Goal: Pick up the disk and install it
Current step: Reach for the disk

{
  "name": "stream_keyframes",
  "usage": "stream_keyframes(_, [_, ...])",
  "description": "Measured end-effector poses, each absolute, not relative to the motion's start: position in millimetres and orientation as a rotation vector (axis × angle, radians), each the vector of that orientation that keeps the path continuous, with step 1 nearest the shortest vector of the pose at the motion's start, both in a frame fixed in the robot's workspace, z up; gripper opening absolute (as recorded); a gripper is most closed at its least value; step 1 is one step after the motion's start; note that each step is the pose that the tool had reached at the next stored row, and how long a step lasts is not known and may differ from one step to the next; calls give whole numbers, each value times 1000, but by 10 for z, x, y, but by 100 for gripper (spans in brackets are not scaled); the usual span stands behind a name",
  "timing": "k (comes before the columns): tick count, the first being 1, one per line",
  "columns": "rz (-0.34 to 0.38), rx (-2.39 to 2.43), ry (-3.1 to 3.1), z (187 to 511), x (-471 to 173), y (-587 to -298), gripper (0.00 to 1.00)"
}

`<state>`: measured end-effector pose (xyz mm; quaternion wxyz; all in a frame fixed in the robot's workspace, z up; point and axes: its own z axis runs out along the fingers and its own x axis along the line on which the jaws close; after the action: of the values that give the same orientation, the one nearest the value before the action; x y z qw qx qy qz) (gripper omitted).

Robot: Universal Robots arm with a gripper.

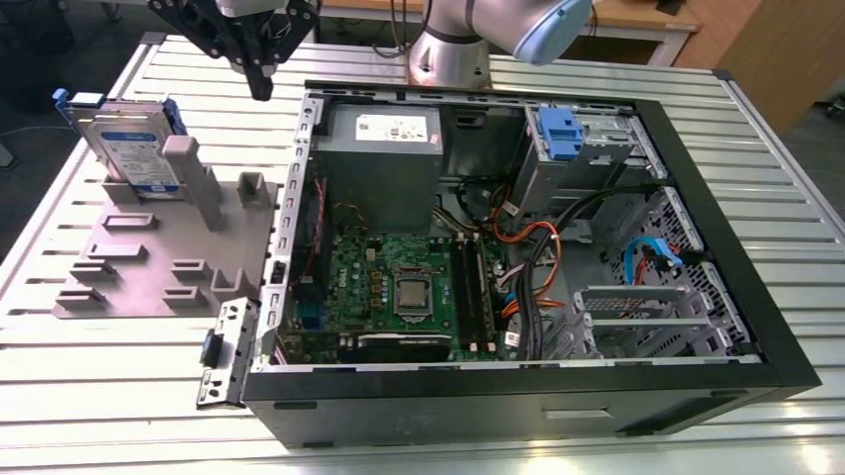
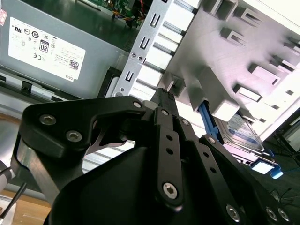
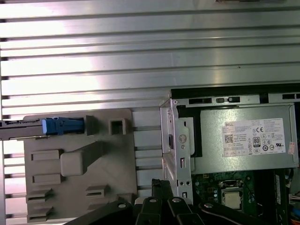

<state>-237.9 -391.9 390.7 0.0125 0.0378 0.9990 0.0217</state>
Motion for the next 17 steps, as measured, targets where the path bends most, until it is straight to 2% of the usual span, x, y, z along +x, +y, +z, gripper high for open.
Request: stream_keyframes(17, [68, 119, 3121, 3897, -2392, -3920, 11])
